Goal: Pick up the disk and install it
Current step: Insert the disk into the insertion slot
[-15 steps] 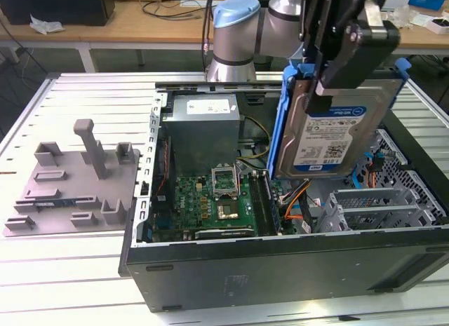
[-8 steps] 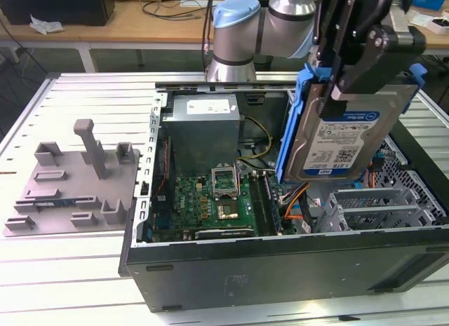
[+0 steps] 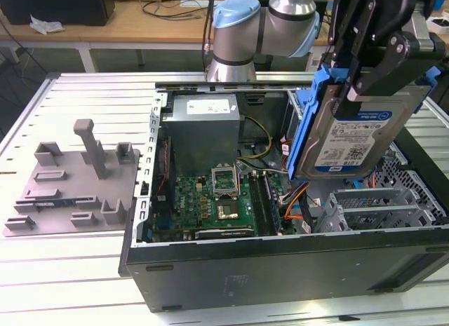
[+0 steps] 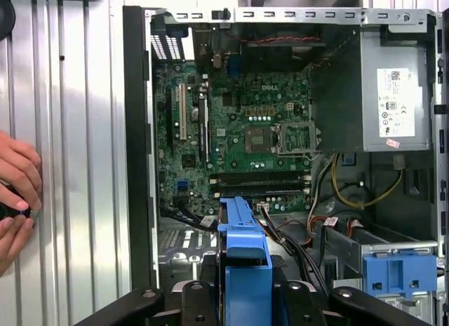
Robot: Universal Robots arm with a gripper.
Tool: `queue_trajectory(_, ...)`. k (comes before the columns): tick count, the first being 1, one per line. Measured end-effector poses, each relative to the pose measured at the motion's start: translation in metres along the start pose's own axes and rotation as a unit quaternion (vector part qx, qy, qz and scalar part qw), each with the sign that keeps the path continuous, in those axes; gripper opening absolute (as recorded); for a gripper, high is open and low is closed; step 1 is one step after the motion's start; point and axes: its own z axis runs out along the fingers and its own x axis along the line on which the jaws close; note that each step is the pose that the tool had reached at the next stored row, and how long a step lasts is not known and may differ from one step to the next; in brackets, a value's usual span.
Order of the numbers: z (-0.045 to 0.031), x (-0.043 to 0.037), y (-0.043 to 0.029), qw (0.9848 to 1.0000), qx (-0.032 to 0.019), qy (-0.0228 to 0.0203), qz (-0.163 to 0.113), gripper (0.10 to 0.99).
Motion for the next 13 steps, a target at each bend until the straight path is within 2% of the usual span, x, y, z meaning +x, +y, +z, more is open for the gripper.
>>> queue_trajectory(8, 0.0000, 0.0001, -0.0002, 1.0000, -0.0008, 0.0002, -0.001, 0.365)
queue_trajectory(10, 0.0005, 0.0001, -0.0016, 1.0000, -0.0052, 0.0003, -0.007, 0.365)
queue_trajectory(13, 0.0007, 0.0001, -0.0019, 0.9999, -0.0068, 0.0005, -0.010, 0.365)
